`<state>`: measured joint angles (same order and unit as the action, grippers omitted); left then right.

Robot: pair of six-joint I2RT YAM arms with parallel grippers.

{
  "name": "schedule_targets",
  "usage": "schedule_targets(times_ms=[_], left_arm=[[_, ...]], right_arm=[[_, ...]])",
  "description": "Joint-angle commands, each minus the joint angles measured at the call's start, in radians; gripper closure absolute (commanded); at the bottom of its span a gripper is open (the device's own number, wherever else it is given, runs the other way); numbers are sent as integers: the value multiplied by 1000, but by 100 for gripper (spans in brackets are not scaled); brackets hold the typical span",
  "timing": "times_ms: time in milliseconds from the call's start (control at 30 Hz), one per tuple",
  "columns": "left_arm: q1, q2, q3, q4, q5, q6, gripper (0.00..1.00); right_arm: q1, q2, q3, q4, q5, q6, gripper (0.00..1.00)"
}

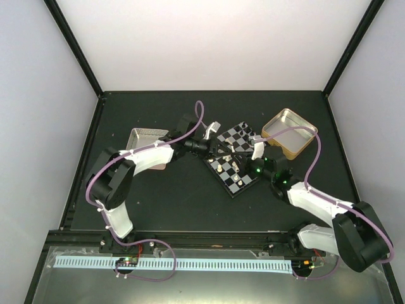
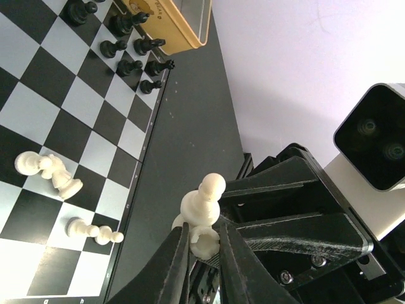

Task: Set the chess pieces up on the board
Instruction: Pick up the chess piece from the chessboard.

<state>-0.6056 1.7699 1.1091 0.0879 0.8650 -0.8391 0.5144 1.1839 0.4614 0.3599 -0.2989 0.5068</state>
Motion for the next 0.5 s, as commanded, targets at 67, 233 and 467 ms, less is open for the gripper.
schedule_targets(times_ms=[67,233,467], left_arm=[[-13,36,38,34,27,-5,94],[-16,48,49,8,-2,26,99],[-29,85,93,-120,-84,111,98]], right_arm=[[-1,15,-21,52,-11,10,86],[-1,23,-28,40,1,12,86],[-1,37,-34,-8,41,29,82]])
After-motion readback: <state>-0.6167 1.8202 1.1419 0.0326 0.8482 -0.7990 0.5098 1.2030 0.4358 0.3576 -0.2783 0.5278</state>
